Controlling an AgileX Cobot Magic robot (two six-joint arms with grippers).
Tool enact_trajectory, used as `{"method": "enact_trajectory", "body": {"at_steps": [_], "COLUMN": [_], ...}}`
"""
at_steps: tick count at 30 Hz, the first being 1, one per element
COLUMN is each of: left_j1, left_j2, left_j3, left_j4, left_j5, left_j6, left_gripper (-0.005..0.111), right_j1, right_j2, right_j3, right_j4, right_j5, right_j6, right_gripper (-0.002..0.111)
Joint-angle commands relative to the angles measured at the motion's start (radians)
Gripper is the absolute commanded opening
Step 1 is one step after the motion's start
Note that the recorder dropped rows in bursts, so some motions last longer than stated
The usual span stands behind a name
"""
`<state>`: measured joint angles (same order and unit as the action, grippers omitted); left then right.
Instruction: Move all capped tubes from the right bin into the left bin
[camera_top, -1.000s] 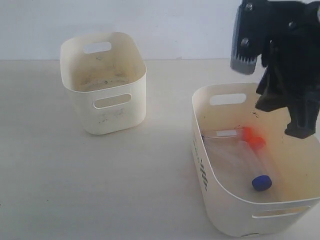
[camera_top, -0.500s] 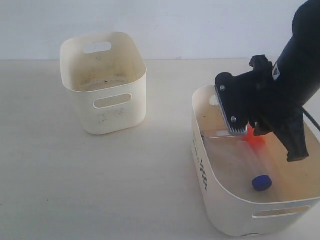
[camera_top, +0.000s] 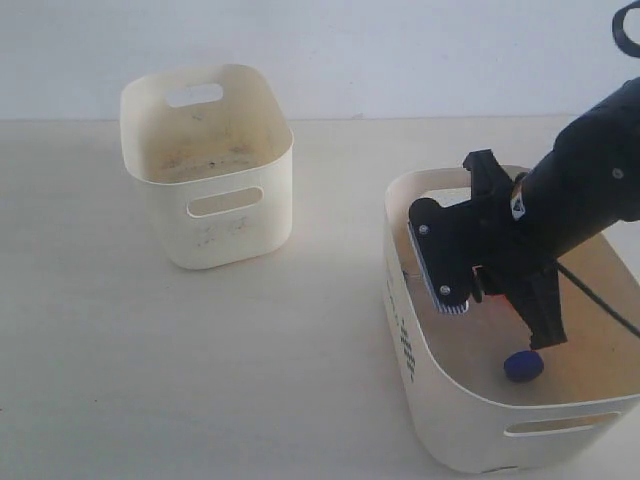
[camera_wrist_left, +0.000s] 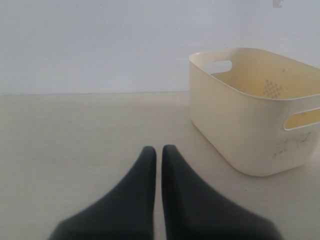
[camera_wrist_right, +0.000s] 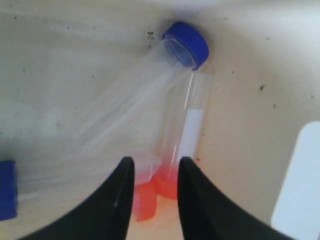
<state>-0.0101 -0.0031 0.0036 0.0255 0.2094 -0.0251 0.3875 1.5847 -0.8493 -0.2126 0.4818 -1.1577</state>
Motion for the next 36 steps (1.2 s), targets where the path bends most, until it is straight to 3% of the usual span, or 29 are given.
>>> {"method": "enact_trajectory", "body": {"at_steps": [1, 4, 36], "left_j1": [0.0, 0.0, 0.0], "left_j2": [0.003, 0.003, 0.003], "left_j3": [-0.004, -0.004, -0.004], "left_j4": [-0.006, -0.006, -0.006], "left_j5": [-0.007, -0.007, -0.007], "left_j6": [-0.01, -0.01, -0.01], "left_gripper": [0.004, 0.004, 0.004], "right_j1": [0.002, 0.002, 0.0], "right_j2": [0.04, 0.064, 0.194], "right_j3": [0.004, 0.004, 0.004], "right_j4": [-0.006, -0.006, -0.021], "right_j5": [-0.025, -0.047, -0.207], "right_j6": [-0.005, -0.005, 0.065], "right_gripper": [0.049, 0.06, 0.059]}}
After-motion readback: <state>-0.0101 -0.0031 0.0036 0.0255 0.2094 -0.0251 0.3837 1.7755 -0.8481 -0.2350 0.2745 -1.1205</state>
